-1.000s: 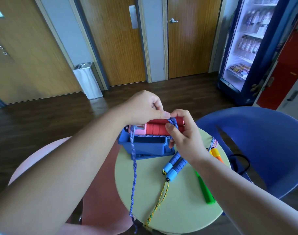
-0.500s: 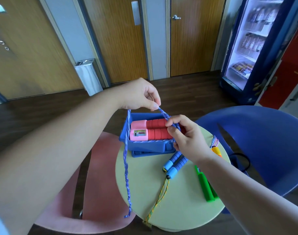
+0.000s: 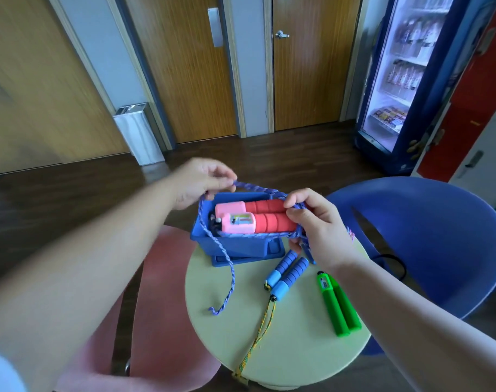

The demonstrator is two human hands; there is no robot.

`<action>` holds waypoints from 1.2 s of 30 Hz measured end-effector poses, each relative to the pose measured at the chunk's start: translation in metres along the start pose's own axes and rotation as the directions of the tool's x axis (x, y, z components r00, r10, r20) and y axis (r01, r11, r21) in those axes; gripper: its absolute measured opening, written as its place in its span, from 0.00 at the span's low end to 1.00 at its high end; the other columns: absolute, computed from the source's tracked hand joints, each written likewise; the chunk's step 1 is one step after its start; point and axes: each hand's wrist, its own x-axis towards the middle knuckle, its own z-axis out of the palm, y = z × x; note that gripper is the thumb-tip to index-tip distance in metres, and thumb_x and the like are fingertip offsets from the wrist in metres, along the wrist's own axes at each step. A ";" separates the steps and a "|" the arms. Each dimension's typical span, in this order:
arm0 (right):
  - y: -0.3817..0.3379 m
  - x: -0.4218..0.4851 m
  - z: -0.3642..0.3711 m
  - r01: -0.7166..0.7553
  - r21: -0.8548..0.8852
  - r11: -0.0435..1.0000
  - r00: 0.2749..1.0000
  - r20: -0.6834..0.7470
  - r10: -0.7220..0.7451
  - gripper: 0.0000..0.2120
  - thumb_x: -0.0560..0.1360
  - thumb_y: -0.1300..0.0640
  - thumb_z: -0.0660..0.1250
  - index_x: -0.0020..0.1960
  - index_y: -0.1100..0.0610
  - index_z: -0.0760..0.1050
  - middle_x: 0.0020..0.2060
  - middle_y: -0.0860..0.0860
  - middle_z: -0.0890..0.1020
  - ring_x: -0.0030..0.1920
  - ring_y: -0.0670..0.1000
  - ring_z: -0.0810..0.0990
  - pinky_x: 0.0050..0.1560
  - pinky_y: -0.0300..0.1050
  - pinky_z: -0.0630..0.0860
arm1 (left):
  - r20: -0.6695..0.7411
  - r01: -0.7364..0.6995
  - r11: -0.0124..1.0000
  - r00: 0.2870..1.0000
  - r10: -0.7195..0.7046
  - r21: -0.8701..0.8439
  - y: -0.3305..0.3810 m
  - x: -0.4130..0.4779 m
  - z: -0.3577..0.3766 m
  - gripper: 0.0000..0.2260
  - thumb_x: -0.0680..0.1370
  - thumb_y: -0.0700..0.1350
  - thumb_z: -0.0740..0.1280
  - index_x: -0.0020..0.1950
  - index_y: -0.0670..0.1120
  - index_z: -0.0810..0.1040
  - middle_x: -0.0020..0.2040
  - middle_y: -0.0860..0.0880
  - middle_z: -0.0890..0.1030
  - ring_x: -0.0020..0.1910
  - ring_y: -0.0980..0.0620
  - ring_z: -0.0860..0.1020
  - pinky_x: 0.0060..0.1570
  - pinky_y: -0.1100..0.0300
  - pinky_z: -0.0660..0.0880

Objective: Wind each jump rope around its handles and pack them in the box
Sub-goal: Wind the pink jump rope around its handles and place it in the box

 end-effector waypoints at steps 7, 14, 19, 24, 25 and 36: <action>-0.004 0.032 0.017 0.077 0.078 0.994 0.997 -0.037 -0.074 0.07 0.83 0.63 0.66 0.51 0.51 0.76 0.45 0.54 0.76 0.39 0.53 0.76 0.33 0.47 0.79 | 0.075 0.085 0.996 0.993 -0.088 0.035 -0.066 -0.041 0.099 0.07 0.84 0.43 0.65 0.53 0.46 0.83 0.38 0.50 0.85 0.27 0.52 0.69 0.30 0.60 0.67; 0.032 0.057 0.002 0.065 -0.301 0.951 0.989 -0.105 -0.100 0.09 0.80 0.56 0.67 0.50 0.41 0.76 0.57 0.60 0.75 0.41 0.48 0.76 0.37 0.41 0.76 | 0.199 0.054 0.989 0.977 -0.081 0.138 -0.005 -0.083 0.130 0.16 0.87 0.47 0.59 0.42 0.46 0.79 0.28 0.49 0.74 0.23 0.54 0.68 0.28 0.60 0.65; 0.046 0.049 -0.012 0.026 -0.377 0.926 0.994 -0.087 -0.063 0.08 0.80 0.54 0.66 0.52 0.41 0.76 0.56 0.58 0.75 0.43 0.49 0.74 0.42 0.40 0.71 | 0.095 0.037 0.996 0.995 -0.044 0.077 0.041 -0.081 0.088 0.15 0.86 0.45 0.62 0.41 0.44 0.77 0.26 0.52 0.65 0.24 0.55 0.60 0.27 0.61 0.55; 0.037 0.026 -0.006 0.080 -0.287 0.955 0.994 -0.053 -0.099 0.06 0.78 0.46 0.71 0.52 0.47 0.78 0.55 0.60 0.78 0.43 0.47 0.76 0.44 0.43 0.75 | -0.070 -0.063 0.946 0.994 0.090 0.318 0.068 -0.059 0.052 0.15 0.83 0.53 0.67 0.39 0.49 0.82 0.25 0.57 0.70 0.24 0.57 0.65 0.29 0.61 0.63; 0.037 0.023 -0.007 0.107 -0.279 0.954 0.989 -0.069 -0.131 0.12 0.74 0.43 0.75 0.51 0.48 0.78 0.54 0.61 0.79 0.45 0.49 0.78 0.48 0.46 0.77 | -0.063 -0.072 0.934 0.993 0.100 0.351 0.074 -0.056 0.052 0.15 0.83 0.52 0.67 0.40 0.49 0.83 0.24 0.58 0.70 0.23 0.58 0.64 0.28 0.62 0.63; 0.018 0.005 0.010 0.262 -0.314 0.913 0.949 -0.090 -0.303 0.14 0.78 0.55 0.73 0.55 0.39 0.76 0.51 0.56 0.77 0.45 0.52 0.77 0.49 0.44 0.76 | -0.037 -0.116 0.790 0.984 0.173 0.602 0.100 -0.024 0.063 0.15 0.81 0.58 0.68 0.40 0.51 0.84 0.34 0.46 0.77 0.33 0.51 0.73 0.37 0.57 0.70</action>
